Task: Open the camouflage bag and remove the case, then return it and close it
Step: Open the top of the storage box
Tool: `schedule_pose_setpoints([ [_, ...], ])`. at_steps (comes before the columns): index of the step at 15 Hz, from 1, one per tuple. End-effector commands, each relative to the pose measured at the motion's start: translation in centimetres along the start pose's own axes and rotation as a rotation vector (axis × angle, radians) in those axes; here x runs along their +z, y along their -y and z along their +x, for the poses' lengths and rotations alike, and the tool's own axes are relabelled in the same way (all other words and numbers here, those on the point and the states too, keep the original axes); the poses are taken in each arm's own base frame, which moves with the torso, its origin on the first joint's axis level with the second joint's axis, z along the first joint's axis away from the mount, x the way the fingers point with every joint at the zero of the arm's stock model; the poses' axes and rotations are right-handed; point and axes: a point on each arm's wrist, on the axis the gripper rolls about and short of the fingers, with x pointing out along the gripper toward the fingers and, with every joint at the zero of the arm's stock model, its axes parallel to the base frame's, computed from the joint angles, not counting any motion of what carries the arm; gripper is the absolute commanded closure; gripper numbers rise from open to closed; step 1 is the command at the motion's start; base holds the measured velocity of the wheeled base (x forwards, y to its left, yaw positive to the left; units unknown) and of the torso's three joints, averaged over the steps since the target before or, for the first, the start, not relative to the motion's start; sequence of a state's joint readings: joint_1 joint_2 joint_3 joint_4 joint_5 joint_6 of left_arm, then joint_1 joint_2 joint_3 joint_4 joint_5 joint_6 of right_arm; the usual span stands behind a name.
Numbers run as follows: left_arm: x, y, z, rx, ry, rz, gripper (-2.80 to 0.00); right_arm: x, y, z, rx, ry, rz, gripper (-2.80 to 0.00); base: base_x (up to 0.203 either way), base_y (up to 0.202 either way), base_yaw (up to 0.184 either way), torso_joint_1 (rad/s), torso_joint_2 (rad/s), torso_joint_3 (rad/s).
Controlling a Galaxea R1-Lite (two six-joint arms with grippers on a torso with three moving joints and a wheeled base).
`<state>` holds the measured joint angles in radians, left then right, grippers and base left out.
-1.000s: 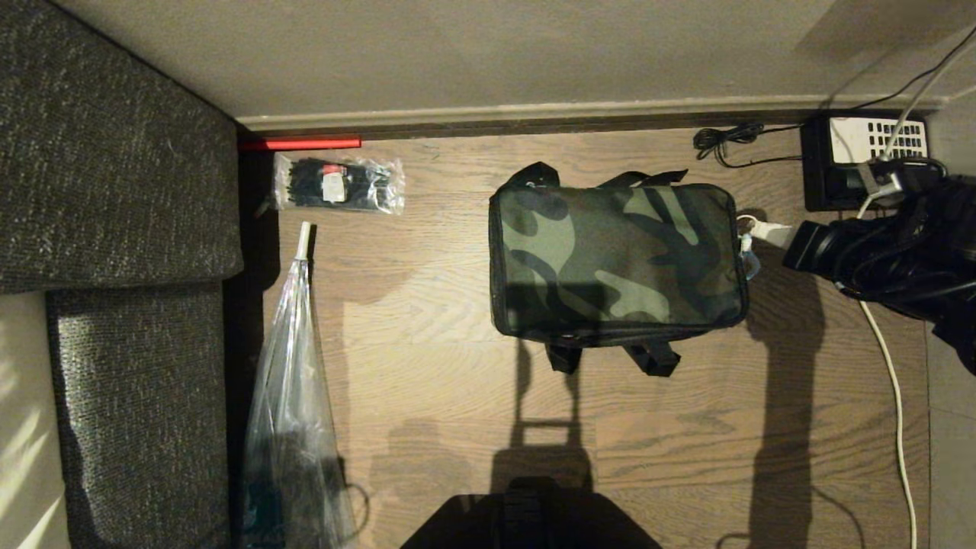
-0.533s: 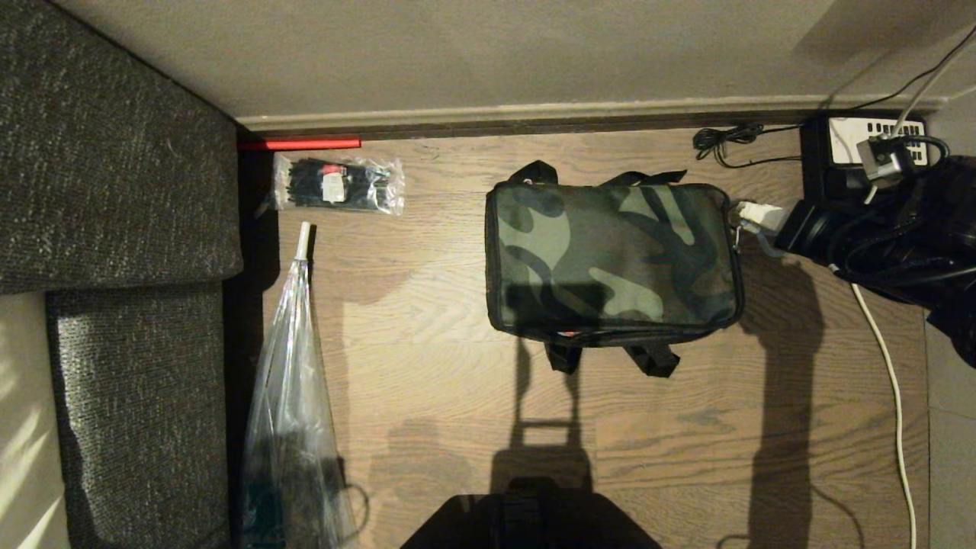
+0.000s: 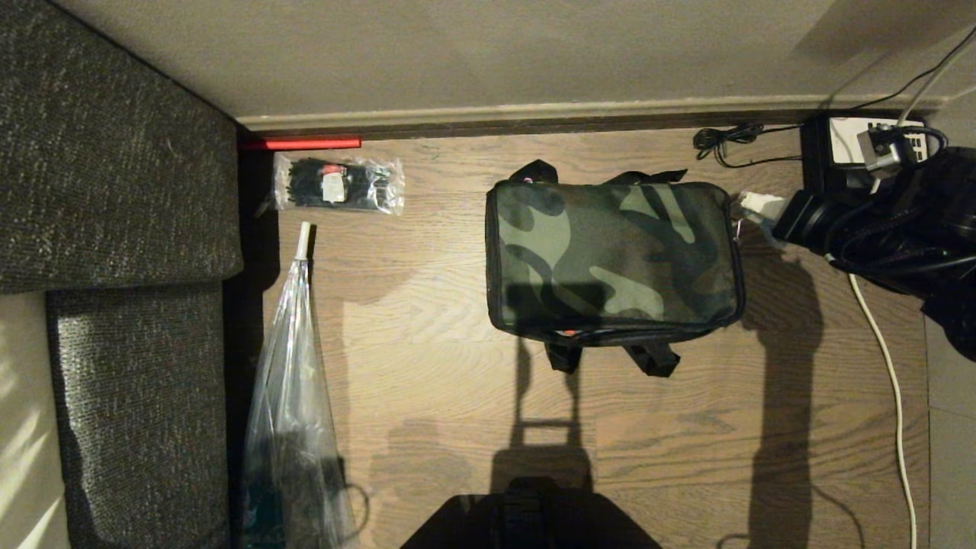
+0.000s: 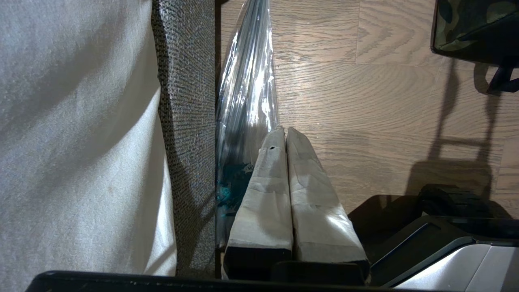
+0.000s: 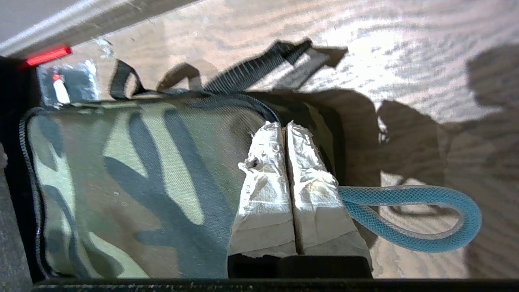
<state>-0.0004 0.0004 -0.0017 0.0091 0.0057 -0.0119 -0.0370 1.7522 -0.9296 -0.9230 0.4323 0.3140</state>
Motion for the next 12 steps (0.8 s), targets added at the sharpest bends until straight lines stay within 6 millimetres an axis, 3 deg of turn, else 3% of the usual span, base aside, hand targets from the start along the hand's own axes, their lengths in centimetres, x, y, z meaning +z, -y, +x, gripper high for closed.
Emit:
schedule_pose_setpoints([
  [1, 0.0, 0.0, 0.0, 0.001, 0.002, 0.000, 0.00, 0.9, -0.3, -0.4, 0.008, 0.027, -0.010, 0.00, 0.000, 0.000, 0.000, 0.000, 0.00, 0.000],
  [12, 0.0, 0.0, 0.0, 0.001, 0.002, 0.000, 0.00, 2.8, -0.2, 0.2, -0.009, 0.096, 0.002, 0.00, 0.000, 0.000, 0.000, 0.000, 0.00, 0.000],
])
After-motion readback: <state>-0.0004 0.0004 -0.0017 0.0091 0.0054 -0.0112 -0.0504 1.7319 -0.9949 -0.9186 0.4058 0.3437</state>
